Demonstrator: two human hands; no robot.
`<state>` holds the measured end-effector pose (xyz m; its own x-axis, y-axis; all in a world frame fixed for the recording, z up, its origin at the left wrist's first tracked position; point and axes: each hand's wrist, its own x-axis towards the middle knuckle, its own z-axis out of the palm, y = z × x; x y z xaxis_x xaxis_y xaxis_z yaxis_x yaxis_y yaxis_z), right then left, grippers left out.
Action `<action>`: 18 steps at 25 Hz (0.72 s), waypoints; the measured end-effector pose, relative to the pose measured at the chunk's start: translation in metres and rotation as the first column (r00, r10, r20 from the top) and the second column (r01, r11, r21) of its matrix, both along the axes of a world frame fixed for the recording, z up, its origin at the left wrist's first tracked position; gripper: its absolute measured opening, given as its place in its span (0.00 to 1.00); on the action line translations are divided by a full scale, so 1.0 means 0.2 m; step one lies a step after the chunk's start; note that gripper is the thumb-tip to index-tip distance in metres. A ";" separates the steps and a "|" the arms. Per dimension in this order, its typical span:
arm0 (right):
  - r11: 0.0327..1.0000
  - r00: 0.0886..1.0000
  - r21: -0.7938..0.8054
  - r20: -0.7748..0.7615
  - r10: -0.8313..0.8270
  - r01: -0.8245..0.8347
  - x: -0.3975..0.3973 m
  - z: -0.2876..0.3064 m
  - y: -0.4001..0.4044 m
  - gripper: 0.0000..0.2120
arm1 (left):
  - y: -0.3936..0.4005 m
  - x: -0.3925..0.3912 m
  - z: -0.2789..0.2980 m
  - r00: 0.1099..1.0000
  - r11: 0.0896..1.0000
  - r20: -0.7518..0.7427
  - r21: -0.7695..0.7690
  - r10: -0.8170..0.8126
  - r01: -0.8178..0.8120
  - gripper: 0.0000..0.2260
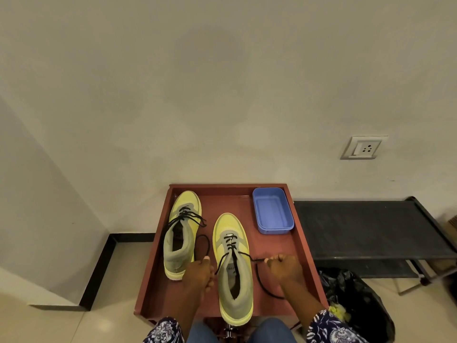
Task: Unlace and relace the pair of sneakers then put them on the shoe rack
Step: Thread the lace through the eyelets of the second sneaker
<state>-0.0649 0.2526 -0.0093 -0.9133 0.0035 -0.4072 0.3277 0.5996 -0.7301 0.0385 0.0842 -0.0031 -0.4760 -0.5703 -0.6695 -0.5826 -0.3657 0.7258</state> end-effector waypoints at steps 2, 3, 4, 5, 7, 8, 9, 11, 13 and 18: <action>1.000 1.000 0.014 0.000 0.011 -0.011 0.01 -0.02 -0.02 0.14 | 0.01 -0.01 0.01 1.000 1.000 0.025 -0.007 -0.005 0.006 0.18; 1.000 1.000 0.024 0.001 0.017 -0.017 0.01 -0.03 -0.03 0.14 | 0.01 -0.02 0.00 0.999 1.000 0.040 -0.010 -0.004 0.004 0.17; 0.998 0.999 0.045 0.000 0.039 -0.039 0.01 -0.04 -0.04 0.13 | 0.01 -0.02 0.00 0.999 1.000 0.047 -0.005 0.003 -0.003 0.17; 0.997 0.998 0.057 0.000 0.060 -0.060 0.02 -0.03 -0.05 0.12 | 0.01 -0.02 0.00 0.999 1.000 0.049 0.008 0.012 -0.012 0.17; 0.996 0.997 0.039 0.007 0.082 -0.082 0.02 -0.04 -0.07 0.11 | 0.01 -0.03 -0.02 0.998 0.999 0.046 0.043 0.031 -0.033 0.18; 0.998 0.997 0.002 0.025 0.067 -0.067 0.03 -0.04 -0.08 0.12 | 0.01 -0.03 -0.02 0.998 0.998 0.046 0.052 0.038 -0.040 0.19; 0.998 0.997 -0.066 0.069 0.025 -0.020 0.03 -0.04 -0.09 0.13 | 0.01 -0.03 -0.02 0.998 0.997 0.044 0.059 0.045 -0.048 0.20; 0.970 0.976 -0.208 0.201 -0.083 0.126 0.03 -0.06 -0.11 0.12 | 0.02 -0.04 -0.02 0.998 0.995 0.037 0.081 0.059 -0.061 0.21; 0.949 0.953 -0.257 0.286 -0.105 0.182 0.04 -0.07 -0.13 0.09 | 0.02 -0.04 -0.01 0.998 0.992 0.028 0.103 0.064 -0.066 0.21; 0.958 0.950 -0.245 0.306 -0.070 0.149 0.05 -0.10 -0.16 0.16 | 0.04 -0.05 -0.01 0.998 0.997 0.044 0.064 0.039 -0.042 0.24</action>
<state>-0.0550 0.2213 -0.0298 -0.7546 -0.0466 -0.6545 0.6018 0.3482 -0.7187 0.0279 0.0924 -0.0041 -0.4235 -0.5429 -0.7252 -0.5968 -0.4351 0.6742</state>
